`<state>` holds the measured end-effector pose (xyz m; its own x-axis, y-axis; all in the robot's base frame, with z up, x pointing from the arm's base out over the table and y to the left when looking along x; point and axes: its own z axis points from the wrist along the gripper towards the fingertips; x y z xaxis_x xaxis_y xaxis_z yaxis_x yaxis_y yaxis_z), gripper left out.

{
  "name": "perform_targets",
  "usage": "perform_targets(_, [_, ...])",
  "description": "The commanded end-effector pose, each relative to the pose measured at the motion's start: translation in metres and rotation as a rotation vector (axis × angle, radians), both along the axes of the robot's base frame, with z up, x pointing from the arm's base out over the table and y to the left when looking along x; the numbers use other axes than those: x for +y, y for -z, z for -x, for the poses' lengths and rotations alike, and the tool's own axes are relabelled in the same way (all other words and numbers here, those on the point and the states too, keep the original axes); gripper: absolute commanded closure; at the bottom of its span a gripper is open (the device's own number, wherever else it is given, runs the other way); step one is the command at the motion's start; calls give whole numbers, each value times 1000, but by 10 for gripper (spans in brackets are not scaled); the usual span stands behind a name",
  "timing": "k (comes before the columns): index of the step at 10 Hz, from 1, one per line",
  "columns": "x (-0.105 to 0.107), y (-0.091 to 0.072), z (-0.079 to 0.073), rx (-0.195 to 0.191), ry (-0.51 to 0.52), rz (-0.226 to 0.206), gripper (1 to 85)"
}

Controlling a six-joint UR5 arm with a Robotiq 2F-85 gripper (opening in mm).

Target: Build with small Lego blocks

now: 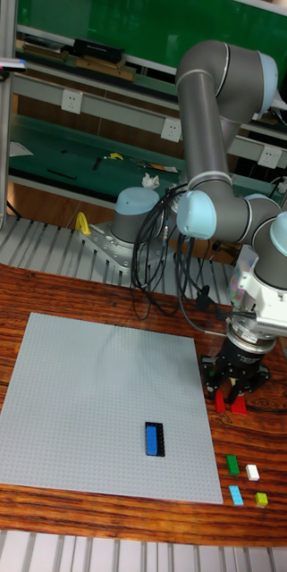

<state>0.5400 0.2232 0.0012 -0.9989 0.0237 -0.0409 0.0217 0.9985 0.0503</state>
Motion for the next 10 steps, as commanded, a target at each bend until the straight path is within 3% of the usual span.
perform_targets(1, [-3, 2, -4, -8, -19, 8, 830])
perform_targets(3, [-8, -2, -4, -12, -53, 23, 843])
perform_targets(5, [-11, -22, -4, -2, -79, 58, 843])
perform_targets(6, [-12, -31, -4, -6, -107, 52, 843])
perform_targets(7, [-10, -41, -2, -2, -109, 28, 843])
perform_targets(10, [11, -43, -2, -7, -62, -55, 843])
